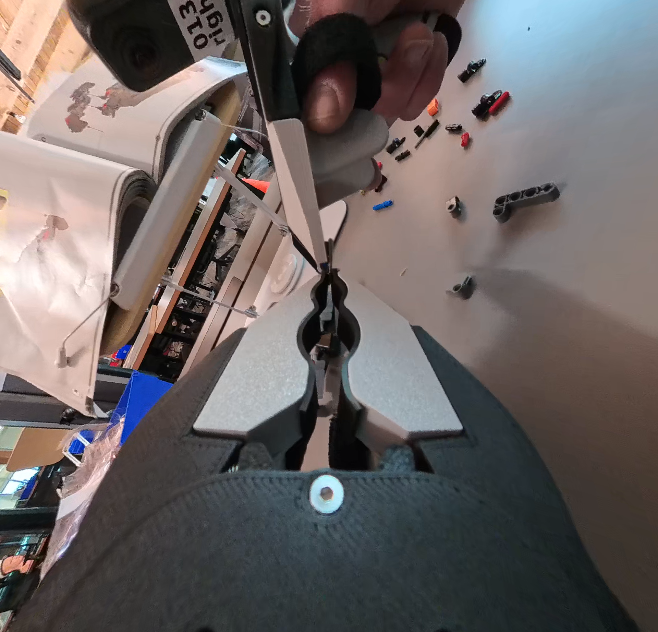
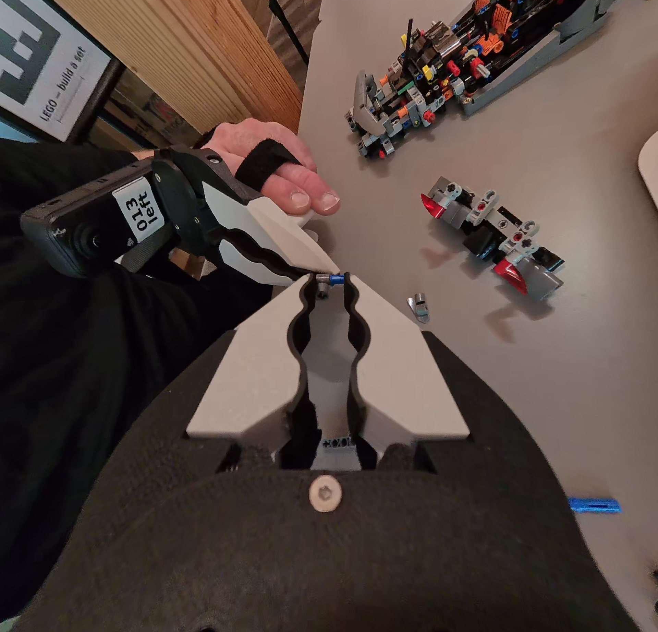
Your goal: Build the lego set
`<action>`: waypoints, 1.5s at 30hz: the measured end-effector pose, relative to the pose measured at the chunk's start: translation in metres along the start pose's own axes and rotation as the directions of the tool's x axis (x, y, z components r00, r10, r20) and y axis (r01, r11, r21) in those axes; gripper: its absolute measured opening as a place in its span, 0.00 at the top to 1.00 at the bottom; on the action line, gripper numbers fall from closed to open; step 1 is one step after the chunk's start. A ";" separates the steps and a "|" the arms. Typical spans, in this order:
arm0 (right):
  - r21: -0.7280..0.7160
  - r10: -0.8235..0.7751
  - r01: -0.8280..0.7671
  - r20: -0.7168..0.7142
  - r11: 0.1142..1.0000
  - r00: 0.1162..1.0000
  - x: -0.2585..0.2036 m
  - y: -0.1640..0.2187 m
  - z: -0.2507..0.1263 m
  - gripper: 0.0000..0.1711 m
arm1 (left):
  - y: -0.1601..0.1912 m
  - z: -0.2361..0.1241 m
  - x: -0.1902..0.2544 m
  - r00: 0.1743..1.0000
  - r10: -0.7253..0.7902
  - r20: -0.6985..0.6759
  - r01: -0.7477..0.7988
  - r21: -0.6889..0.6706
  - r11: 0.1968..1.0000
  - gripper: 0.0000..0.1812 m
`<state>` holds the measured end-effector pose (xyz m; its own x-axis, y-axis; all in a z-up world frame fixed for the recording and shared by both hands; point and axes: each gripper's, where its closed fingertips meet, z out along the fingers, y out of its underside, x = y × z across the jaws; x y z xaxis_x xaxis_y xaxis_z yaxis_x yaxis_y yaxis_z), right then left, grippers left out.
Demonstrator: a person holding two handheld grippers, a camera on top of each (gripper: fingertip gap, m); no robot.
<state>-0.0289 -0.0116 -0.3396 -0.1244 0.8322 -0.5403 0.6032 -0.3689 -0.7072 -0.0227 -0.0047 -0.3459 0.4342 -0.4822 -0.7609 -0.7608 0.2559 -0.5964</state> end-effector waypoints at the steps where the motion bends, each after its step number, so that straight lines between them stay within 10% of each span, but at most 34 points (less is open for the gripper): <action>1: 0.009 0.005 -0.006 0.006 1.000 1.000 -0.001 -0.001 -0.001 0.92 | -0.001 0.000 -0.001 1.000 -0.005 -0.002 0.005 0.008 1.000 1.00; 11: 0.181 -0.039 0.040 -0.007 0.983 0.999 -0.003 -0.027 -0.025 0.86 | -0.018 0.003 -0.019 0.946 -0.309 -0.100 0.321 0.134 0.938 1.00; 16: 0.260 -0.198 0.225 -0.126 0.939 0.972 -0.013 -0.046 -0.058 0.84 | -0.029 -0.003 -0.046 0.682 -0.653 -0.328 0.726 0.197 0.659 1.00; 22: 0.168 -0.389 0.443 -0.278 0.881 0.878 -0.027 -0.050 -0.066 0.88 | -0.043 -0.007 -0.057 0.387 -0.723 -0.572 0.914 0.139 0.380 1.00; 30: 0.210 -0.602 0.599 -0.060 0.772 0.796 -0.070 -0.053 -0.067 0.87 | -0.083 -0.046 -0.054 0.125 -0.421 -0.899 0.978 0.041 0.204 1.00; 45: 0.228 -0.749 0.738 0.420 0.635 0.513 -0.138 -0.025 -0.047 0.87 | -0.123 -0.106 -0.013 -0.123 0.099 -0.987 0.947 -0.087 0.310 1.00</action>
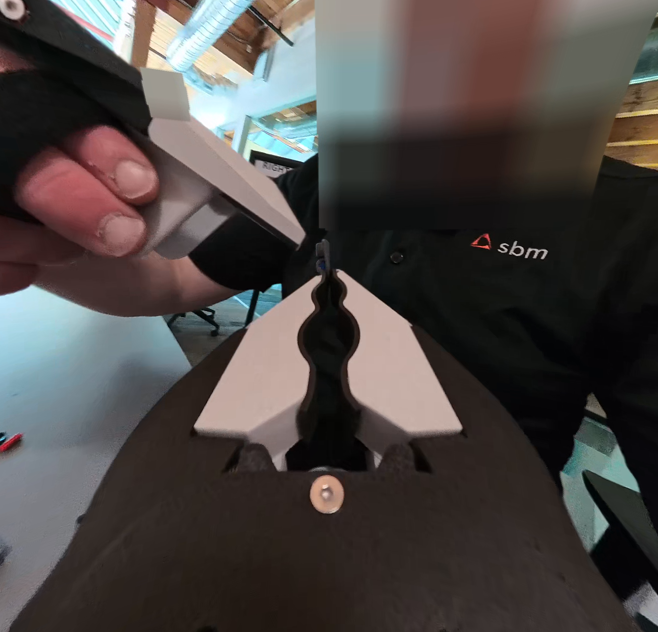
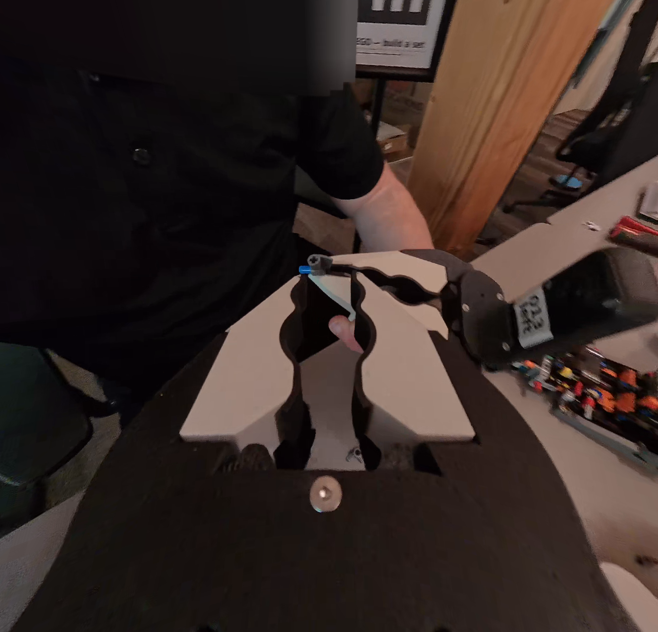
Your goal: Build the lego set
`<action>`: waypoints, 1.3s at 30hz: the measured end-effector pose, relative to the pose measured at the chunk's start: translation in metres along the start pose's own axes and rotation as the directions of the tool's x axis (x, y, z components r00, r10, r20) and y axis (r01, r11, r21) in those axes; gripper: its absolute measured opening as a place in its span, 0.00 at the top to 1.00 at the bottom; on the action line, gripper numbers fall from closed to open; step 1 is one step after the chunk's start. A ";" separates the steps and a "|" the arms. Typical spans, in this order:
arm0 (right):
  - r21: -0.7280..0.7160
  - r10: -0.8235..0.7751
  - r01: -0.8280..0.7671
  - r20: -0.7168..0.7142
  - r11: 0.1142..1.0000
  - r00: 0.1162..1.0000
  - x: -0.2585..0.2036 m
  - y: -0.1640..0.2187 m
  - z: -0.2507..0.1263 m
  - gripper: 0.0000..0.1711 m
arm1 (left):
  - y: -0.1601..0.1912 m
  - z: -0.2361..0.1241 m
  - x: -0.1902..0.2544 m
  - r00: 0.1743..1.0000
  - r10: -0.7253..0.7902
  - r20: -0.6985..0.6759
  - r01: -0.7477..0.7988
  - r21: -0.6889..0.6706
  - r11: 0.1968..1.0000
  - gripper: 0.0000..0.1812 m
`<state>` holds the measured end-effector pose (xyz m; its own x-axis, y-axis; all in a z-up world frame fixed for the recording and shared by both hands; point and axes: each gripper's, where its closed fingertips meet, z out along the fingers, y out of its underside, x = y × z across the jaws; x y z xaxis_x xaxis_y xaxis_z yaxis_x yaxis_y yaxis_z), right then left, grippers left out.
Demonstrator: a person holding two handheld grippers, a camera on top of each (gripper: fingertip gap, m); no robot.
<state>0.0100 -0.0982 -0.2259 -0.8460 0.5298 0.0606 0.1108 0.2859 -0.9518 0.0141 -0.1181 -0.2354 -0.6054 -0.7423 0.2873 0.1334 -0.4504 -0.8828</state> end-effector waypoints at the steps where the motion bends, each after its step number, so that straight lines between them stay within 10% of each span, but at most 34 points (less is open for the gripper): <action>1: -0.011 -0.004 0.004 0.031 1.000 1.000 -0.004 0.000 0.005 0.86 | 0.001 0.002 0.001 1.000 -0.008 -0.015 0.008 -0.004 1.000 1.00; 15: 0.176 0.091 -0.101 0.060 0.979 0.994 -0.004 0.003 0.004 0.94 | -0.010 -0.002 -0.011 0.996 -0.058 -0.062 0.062 0.060 0.996 1.00; 29: 0.471 0.257 -0.130 -0.217 0.872 0.942 0.029 0.019 -0.069 0.94 | -0.042 -0.040 -0.087 0.941 -0.116 0.319 0.031 0.260 0.965 0.91; 39: 0.484 0.385 -0.156 -0.419 0.861 0.823 0.048 0.030 -0.104 0.94 | -0.054 -0.065 -0.119 0.392 0.397 0.830 -0.351 -0.264 0.898 0.85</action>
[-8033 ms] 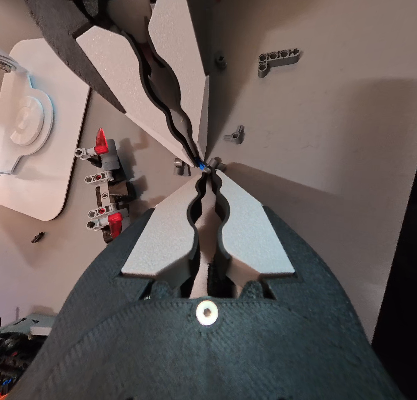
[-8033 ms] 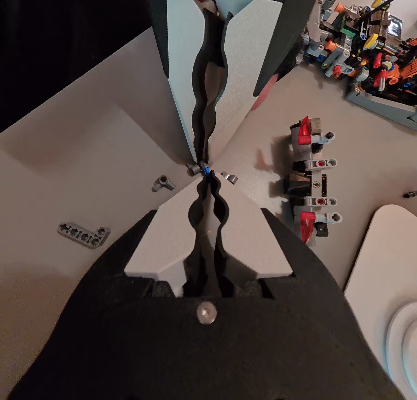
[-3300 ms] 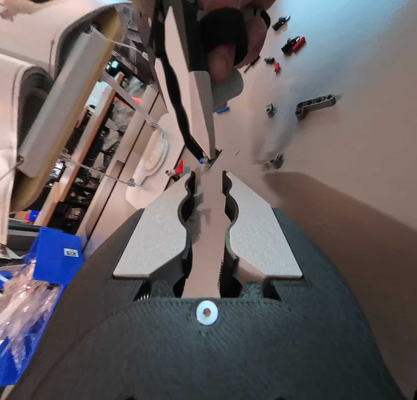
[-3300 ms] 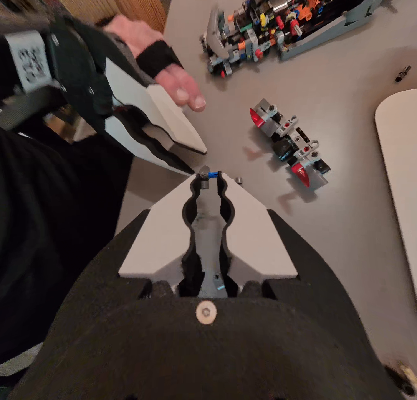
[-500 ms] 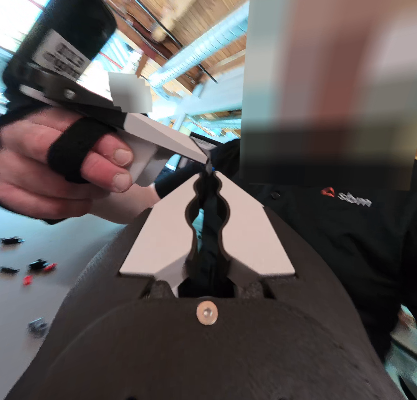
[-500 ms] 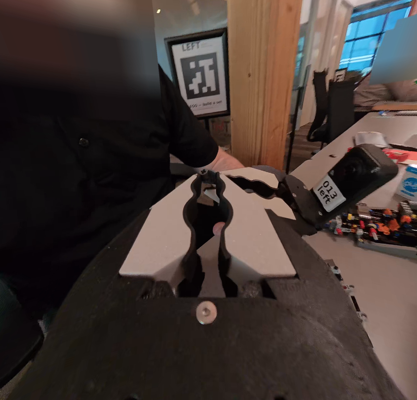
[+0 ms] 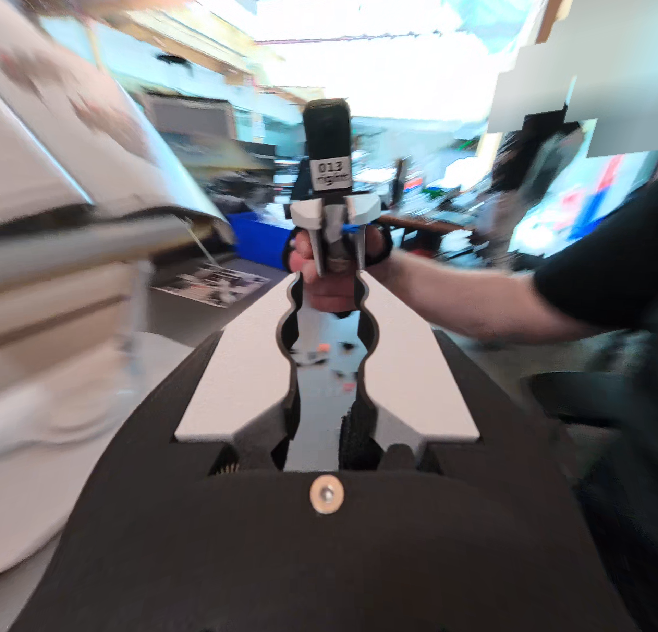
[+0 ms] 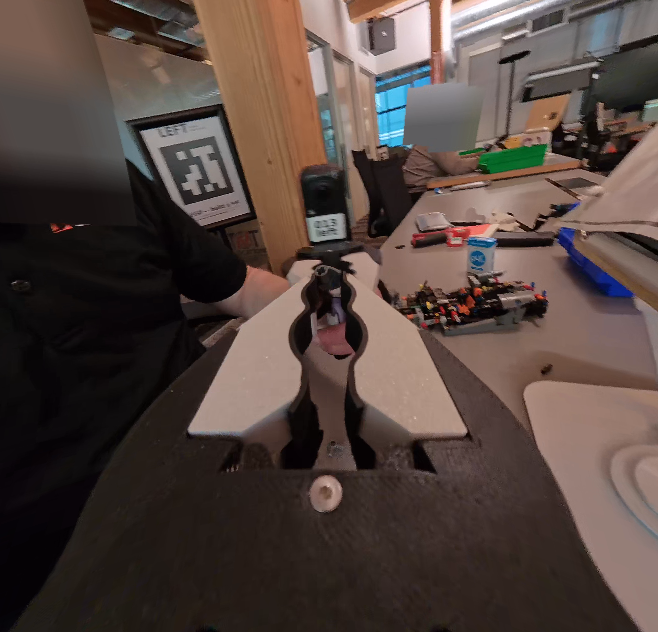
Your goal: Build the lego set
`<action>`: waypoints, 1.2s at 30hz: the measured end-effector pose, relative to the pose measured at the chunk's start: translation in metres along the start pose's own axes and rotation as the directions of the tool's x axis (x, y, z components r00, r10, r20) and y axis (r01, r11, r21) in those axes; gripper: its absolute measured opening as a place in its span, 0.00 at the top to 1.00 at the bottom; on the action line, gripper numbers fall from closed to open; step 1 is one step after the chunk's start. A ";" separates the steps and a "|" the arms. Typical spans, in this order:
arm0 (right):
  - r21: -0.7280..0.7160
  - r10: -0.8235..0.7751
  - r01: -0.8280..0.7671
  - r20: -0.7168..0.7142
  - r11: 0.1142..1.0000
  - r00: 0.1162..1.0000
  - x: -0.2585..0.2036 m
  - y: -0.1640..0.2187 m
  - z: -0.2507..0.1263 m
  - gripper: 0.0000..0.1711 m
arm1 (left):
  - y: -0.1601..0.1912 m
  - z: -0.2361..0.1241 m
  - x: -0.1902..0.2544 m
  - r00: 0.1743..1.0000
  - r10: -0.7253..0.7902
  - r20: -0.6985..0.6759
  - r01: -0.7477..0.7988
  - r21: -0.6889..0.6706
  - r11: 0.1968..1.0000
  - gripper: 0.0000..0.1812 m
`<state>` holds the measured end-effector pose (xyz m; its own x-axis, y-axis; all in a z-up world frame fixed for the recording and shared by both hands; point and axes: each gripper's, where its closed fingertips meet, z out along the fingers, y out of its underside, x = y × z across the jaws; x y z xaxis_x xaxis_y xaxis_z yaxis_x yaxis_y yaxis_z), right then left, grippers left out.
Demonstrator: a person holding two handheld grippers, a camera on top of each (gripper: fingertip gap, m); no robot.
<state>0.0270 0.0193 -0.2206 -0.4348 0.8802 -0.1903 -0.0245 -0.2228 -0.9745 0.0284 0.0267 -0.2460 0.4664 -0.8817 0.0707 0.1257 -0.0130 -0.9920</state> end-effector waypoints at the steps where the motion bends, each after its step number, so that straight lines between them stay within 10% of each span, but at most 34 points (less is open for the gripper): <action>1: -0.008 0.003 -0.004 -0.027 1.000 1.000 0.003 0.000 0.000 0.95 | -0.001 0.001 -0.002 0.996 0.076 0.046 -0.075 -0.011 0.997 0.85; 36: -0.096 0.161 -0.207 -0.357 0.974 0.920 0.012 0.013 0.025 0.94 | -0.011 -0.014 -0.007 0.725 0.531 0.438 -0.479 -0.232 0.847 0.97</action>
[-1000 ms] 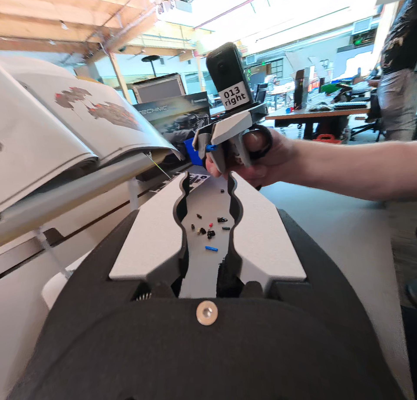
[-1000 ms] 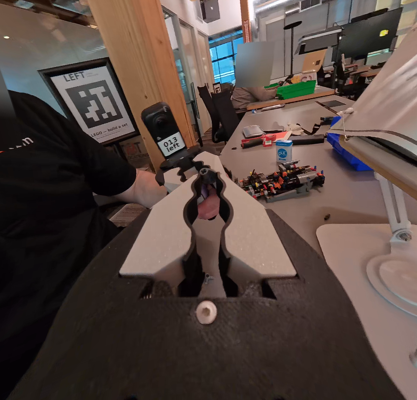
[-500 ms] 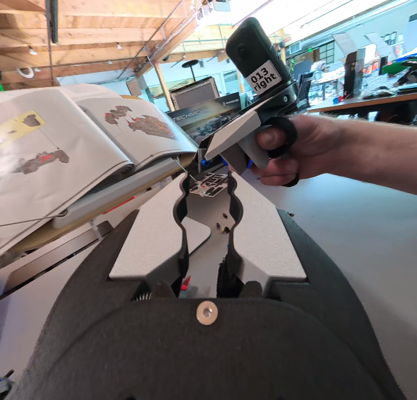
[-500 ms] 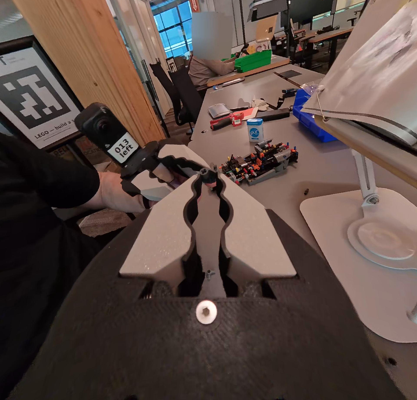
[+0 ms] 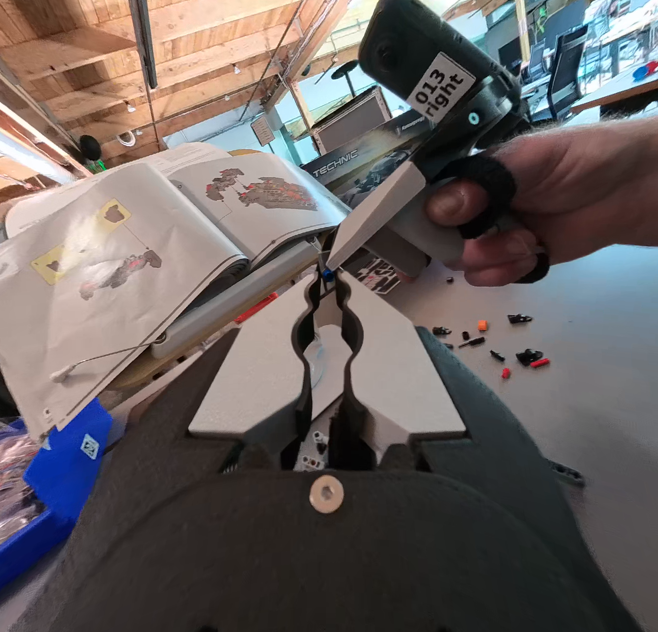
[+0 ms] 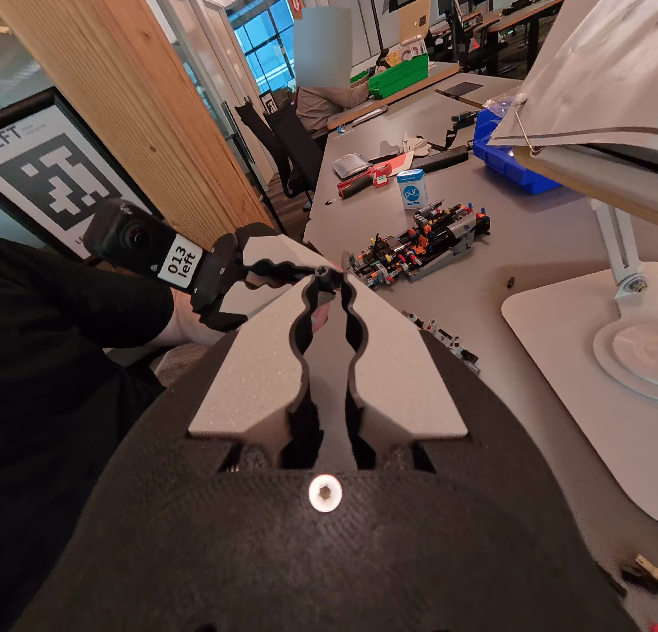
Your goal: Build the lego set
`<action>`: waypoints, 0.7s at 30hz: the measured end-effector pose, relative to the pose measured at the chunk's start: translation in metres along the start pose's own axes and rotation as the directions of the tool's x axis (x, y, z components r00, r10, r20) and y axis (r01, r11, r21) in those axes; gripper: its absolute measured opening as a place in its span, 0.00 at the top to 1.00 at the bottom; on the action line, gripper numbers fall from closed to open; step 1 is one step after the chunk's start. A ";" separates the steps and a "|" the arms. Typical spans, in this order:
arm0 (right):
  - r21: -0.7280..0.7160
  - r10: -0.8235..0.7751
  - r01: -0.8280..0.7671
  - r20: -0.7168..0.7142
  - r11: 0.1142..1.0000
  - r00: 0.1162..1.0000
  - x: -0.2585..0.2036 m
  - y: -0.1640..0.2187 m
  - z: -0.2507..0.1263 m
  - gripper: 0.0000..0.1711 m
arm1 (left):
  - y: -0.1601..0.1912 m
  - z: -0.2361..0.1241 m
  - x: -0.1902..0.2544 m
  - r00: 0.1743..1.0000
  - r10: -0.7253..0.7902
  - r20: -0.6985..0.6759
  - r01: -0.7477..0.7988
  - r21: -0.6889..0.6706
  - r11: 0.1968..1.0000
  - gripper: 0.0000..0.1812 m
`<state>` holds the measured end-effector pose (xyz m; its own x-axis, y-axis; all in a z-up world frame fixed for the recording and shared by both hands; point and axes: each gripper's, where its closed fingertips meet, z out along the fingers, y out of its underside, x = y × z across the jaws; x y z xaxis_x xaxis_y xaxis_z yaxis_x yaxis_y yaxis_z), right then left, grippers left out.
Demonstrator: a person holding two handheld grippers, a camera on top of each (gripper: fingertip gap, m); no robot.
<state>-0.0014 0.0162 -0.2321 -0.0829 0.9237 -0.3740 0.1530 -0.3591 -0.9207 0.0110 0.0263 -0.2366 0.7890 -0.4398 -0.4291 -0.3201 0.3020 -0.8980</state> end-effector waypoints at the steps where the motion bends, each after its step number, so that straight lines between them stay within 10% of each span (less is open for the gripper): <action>1: 0.010 0.015 -0.015 0.001 1.000 1.000 0.001 0.000 0.000 0.94 | 0.000 0.000 0.000 1.000 0.015 0.011 -0.015 -0.003 1.000 0.97; 21: 0.053 -0.036 0.044 -0.145 0.998 0.989 0.011 -0.011 -0.006 0.88 | 0.016 -0.016 -0.041 0.940 -0.341 -0.012 0.341 -0.036 0.939 0.97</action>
<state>0.0021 0.0311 -0.2253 0.0557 0.9456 -0.3204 0.0971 -0.3245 -0.9409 -0.0349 0.0355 -0.2347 0.8443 -0.5269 -0.0981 -0.0511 0.1031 -0.9934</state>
